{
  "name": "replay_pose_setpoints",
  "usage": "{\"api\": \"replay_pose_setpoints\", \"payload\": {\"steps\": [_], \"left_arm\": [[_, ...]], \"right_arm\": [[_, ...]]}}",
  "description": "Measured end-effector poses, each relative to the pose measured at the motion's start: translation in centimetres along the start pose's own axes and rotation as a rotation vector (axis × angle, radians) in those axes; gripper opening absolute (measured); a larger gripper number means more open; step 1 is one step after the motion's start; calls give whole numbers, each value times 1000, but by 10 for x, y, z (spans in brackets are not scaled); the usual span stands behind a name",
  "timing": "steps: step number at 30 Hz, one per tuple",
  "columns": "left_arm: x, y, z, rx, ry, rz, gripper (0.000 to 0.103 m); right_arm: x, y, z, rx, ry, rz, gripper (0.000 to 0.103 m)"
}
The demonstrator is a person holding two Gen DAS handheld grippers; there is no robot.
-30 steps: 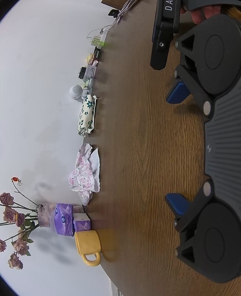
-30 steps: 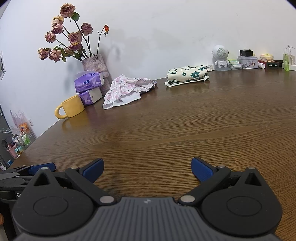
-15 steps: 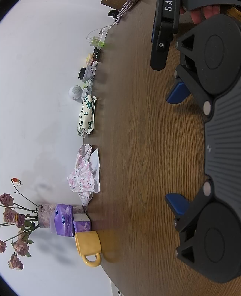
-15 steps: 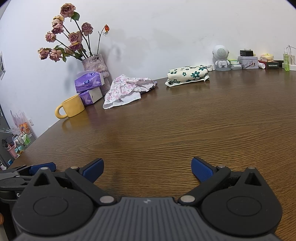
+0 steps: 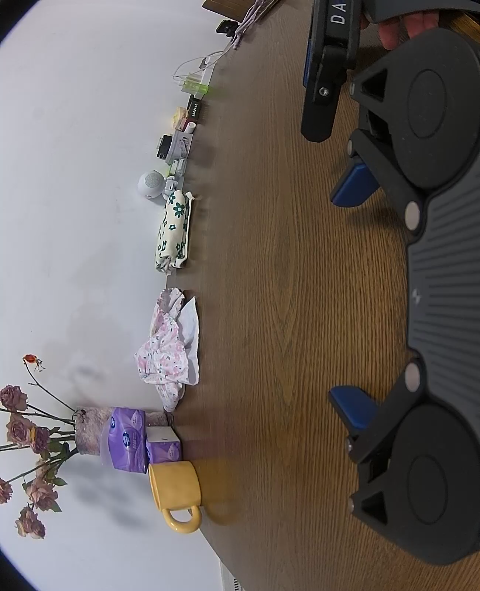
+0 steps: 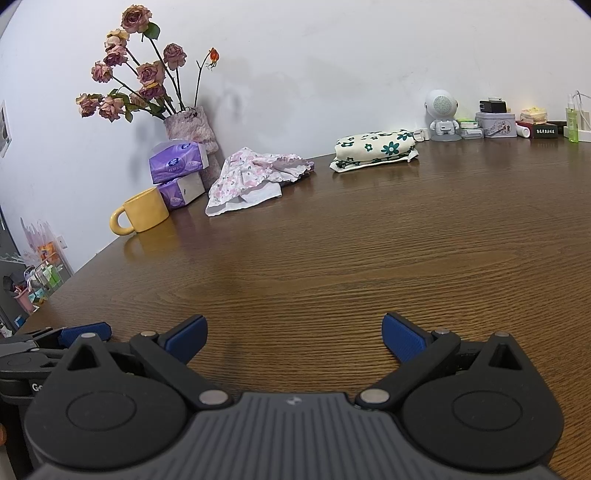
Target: Fold clothes
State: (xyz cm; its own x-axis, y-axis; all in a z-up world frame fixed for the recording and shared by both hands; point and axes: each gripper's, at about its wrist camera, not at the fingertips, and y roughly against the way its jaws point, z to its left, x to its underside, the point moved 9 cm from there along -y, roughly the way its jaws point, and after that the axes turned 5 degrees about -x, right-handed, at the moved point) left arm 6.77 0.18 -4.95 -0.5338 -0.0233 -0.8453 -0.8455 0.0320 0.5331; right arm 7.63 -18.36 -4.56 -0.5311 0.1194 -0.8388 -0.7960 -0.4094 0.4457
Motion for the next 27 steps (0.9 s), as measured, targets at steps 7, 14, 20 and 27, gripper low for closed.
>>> {"api": "replay_pose_setpoints", "payload": {"steps": [7,14,20,27], "left_arm": [[0,0,0,3,3,-1,103],[0,1,1,5,4,-1,103],[-1,1,1,8,6,-2,103],[0,1,1,8,6,-2,103]], "right_arm": [[0,1,-2,20,-13,-13,103],[1,1,0,32,3,-7,103],[2,1,1,30,4,-8,103],[2,1,1,25,3,-7,102]]}}
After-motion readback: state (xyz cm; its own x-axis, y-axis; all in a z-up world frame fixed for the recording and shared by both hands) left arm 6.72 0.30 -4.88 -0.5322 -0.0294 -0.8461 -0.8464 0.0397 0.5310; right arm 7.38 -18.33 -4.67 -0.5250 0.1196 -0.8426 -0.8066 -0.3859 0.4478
